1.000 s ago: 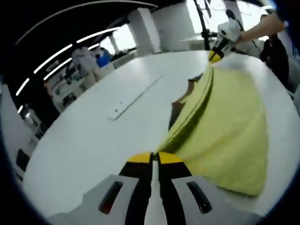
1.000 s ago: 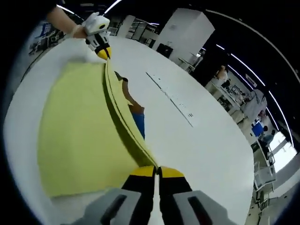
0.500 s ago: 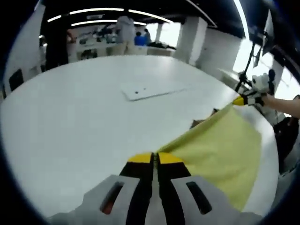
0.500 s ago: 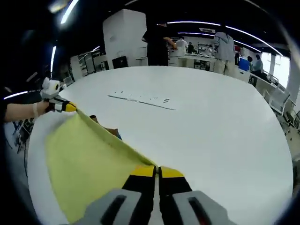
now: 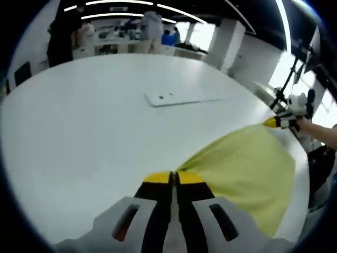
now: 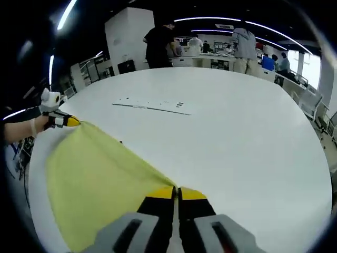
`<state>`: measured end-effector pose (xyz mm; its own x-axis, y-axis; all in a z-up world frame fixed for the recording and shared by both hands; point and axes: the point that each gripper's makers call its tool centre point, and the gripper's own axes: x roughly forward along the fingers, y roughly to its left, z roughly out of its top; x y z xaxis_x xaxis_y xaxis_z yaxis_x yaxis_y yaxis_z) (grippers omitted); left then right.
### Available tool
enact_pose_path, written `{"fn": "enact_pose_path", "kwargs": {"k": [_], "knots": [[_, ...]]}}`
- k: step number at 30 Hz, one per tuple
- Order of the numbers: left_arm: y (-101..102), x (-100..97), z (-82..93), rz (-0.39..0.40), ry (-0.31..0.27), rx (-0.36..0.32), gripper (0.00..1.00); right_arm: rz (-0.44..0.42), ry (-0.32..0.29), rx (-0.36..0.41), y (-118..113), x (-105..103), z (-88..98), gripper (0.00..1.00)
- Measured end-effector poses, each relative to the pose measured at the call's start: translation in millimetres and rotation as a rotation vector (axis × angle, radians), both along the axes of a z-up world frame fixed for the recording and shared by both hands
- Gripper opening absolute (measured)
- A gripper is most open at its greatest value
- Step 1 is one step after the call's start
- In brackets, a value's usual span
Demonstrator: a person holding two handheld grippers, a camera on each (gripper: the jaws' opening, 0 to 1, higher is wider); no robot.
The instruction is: Fold the garment on the visible template until the final outline fits inside the template.
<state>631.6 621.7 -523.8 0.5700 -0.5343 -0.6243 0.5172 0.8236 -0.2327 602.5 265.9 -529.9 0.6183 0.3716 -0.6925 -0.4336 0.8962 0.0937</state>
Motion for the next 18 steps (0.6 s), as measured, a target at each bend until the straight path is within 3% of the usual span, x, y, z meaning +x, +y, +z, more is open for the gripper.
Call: {"fn": "enact_pose_path", "kwargs": {"k": [4, 6, 8, 10, 13, 18], "knots": [[-3, -0.3, 6.2, -0.086, -0.098, 0.045, 0.02, 0.039, -0.021, -0.028, 3, -2, 0.8, 0.01], [-2, -1.7, 7.9, -0.080, -0.099, 0.039, 0.05, 0.056, -0.029, -0.018, 6, -4, 2.9, 0.12], [1, -0.7, 10.0, -0.088, -0.113, 0.047, 0.16, 0.056, -0.038, 0.010, 9, -5, 6.8, 0.20], [4, 0.5, 10.9, -0.090, -0.128, 0.054, 0.27, 0.060, -0.052, 0.033, 12, -5, 10.1, 0.20], [4, -1.1, 13.8, -0.096, -0.138, 0.036, 0.42, 0.068, -0.055, 0.070, 18, -6, 11.6, 0.37], [0, -6.8, 20.4, -0.145, -0.180, 0.027, 0.58, 0.110, -0.063, 0.071, 25, -12, 13.1, 0.51]]}}
